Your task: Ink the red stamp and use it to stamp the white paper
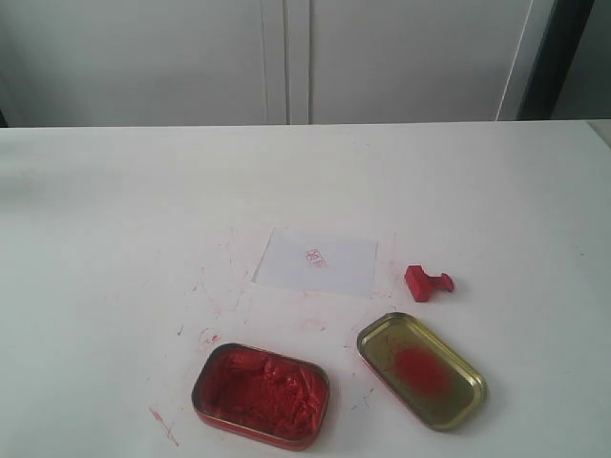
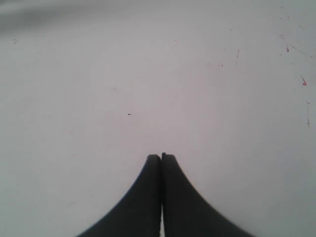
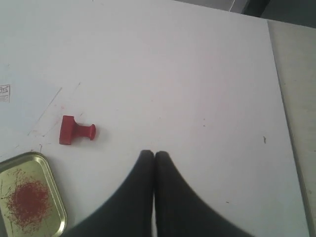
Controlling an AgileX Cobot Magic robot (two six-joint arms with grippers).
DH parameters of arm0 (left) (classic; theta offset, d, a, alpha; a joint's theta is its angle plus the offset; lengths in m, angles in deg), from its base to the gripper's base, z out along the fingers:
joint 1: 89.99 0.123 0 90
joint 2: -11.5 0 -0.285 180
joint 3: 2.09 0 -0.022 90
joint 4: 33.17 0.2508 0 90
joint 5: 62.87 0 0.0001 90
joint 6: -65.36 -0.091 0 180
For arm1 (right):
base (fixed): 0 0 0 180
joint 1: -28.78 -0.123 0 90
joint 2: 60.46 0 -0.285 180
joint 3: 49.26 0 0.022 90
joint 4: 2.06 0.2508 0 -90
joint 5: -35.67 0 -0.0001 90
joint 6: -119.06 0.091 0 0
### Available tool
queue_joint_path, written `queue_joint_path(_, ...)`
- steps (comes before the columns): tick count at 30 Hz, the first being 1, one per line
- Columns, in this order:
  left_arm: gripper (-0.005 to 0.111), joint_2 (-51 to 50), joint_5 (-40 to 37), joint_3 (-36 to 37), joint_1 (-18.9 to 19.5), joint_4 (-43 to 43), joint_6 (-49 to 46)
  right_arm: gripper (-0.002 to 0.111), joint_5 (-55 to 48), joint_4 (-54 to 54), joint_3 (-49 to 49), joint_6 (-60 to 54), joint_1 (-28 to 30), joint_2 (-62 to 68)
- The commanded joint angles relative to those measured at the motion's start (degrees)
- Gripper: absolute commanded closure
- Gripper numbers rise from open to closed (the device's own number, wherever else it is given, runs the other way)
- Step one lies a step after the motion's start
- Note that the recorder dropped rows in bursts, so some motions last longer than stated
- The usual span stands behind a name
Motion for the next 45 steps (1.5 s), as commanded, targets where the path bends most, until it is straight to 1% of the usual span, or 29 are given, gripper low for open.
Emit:
queue_joint_path(1, 0.107, 0.22, -0.45, 0.38, 0.12, -0.36, 0.0, 0.108, 2.52, -0.2, -3.94, 0.14, -0.09, -5.45)
queue_joint_path(9, 0.107, 0.22, -0.45, 0.38, 0.12, -0.36, 0.0, 0.108, 7.43, -0.2, -10.36, 1.45, -0.09, -14.55)
queue_joint_path(19, 0.107, 0.22, -0.45, 0.38, 0.12, -0.36, 0.0, 0.108, 9.26, 0.02, -16.27, 1.45, -0.09, -22.55)
queue_joint_path(31, 0.107, 0.22, -0.45, 0.38, 0.12, -0.36, 0.0, 0.108, 18.03, 0.13, -21.61, 4.45, -0.09, -22.99)
queue_joint_path(45, 0.107, 0.22, -0.45, 0.38, 0.12, -0.36, 0.0, 0.108, 17.08, 0.13, -21.87, 4.45, -0.09, -22.99)
